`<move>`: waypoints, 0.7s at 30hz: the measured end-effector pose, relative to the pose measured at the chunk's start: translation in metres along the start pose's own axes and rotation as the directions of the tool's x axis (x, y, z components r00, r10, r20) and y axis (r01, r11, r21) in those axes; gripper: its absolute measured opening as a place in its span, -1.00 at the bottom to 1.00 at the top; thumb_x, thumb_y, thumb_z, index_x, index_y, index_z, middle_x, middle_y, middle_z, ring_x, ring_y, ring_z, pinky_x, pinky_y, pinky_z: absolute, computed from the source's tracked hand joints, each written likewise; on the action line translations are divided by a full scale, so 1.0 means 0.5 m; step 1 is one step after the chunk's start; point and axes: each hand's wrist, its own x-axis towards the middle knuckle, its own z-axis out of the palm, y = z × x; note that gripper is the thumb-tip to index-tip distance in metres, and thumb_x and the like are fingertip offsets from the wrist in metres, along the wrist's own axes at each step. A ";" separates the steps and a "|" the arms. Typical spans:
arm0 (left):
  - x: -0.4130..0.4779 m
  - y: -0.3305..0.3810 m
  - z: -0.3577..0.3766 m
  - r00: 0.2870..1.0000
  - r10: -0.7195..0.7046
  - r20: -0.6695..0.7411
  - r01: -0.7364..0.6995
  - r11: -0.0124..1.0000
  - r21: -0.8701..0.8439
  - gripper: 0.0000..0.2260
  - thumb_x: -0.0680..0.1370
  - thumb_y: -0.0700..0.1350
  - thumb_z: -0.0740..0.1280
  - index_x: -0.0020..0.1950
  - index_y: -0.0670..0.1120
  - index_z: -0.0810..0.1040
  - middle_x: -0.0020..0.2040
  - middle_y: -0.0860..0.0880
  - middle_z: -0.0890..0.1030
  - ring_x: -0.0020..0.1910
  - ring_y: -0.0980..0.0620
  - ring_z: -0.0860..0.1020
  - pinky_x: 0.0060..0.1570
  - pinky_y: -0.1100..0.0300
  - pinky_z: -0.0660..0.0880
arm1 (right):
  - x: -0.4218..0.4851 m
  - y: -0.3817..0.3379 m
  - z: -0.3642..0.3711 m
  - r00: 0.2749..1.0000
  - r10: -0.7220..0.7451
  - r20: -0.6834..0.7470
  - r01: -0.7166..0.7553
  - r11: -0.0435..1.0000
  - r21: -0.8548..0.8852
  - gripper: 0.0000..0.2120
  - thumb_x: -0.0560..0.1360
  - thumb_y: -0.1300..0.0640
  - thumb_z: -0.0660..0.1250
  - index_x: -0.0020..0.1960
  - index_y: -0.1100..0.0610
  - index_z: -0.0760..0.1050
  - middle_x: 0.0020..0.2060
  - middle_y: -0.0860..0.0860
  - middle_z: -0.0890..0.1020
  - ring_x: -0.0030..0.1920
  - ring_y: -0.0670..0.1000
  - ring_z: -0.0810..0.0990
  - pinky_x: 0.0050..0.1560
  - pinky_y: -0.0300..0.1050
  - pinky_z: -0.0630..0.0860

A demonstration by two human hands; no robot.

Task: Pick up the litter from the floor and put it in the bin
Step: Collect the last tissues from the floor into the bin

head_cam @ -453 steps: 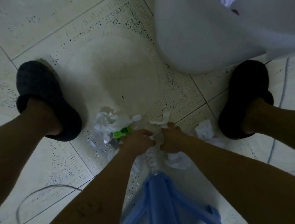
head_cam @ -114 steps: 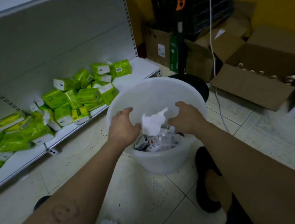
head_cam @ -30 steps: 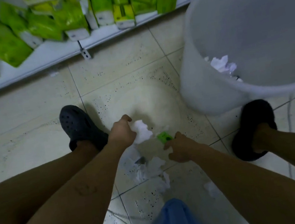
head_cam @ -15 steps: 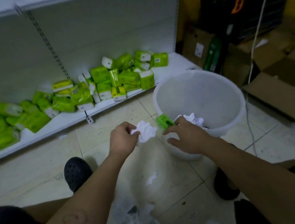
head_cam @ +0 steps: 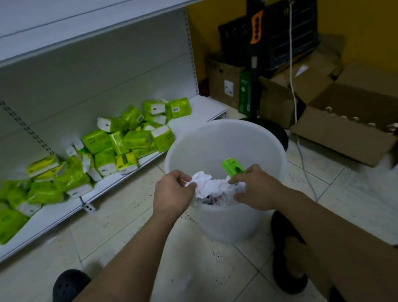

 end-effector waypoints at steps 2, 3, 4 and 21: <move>0.020 0.008 0.032 1.000 -0.022 -0.006 0.022 1.000 0.000 -0.93 0.41 -0.08 0.44 -0.13 0.02 0.61 -0.34 0.13 0.55 -0.23 0.03 0.57 -0.26 0.28 0.37 | 0.015 0.009 0.006 0.999 0.029 0.023 -0.030 0.999 0.029 -0.49 0.48 -0.07 0.34 0.40 -0.14 0.34 0.41 0.17 0.18 0.37 0.20 0.34 0.39 -0.04 0.29; 0.029 0.009 0.047 0.999 -0.034 -0.009 0.034 0.999 0.009 -0.89 0.42 -0.06 0.43 -0.07 0.01 0.62 -0.31 0.11 0.57 -0.20 0.03 0.57 -0.22 0.28 0.38 | 0.020 0.014 0.009 0.997 0.041 0.059 -0.042 0.999 0.010 -0.46 0.48 -0.11 0.32 0.44 -0.16 0.28 0.48 0.16 0.08 0.44 0.21 0.23 0.44 0.00 0.22; 0.036 0.010 0.059 0.999 -0.045 -0.010 0.045 0.999 0.025 -0.82 0.43 -0.03 0.42 0.00 -0.01 0.61 -0.24 0.08 0.61 -0.16 0.02 0.58 -0.16 0.26 0.40 | 0.024 0.019 0.012 0.994 0.052 0.100 -0.050 0.999 -0.023 -0.41 0.49 -0.14 0.30 0.47 -0.18 0.21 0.52 0.16 -0.02 0.49 0.22 0.13 0.46 0.03 0.15; -0.088 -0.152 -0.037 0.988 0.039 0.152 -0.079 0.961 0.266 -0.60 0.45 0.13 0.39 0.26 0.08 0.52 0.23 0.04 0.58 0.22 0.02 0.52 0.20 0.13 0.45 | -0.037 -0.116 0.087 0.985 -0.145 0.094 0.156 0.980 -0.124 -0.37 0.49 -0.15 0.29 0.49 -0.06 0.19 0.44 0.08 0.32 0.41 0.14 0.31 0.37 0.04 0.30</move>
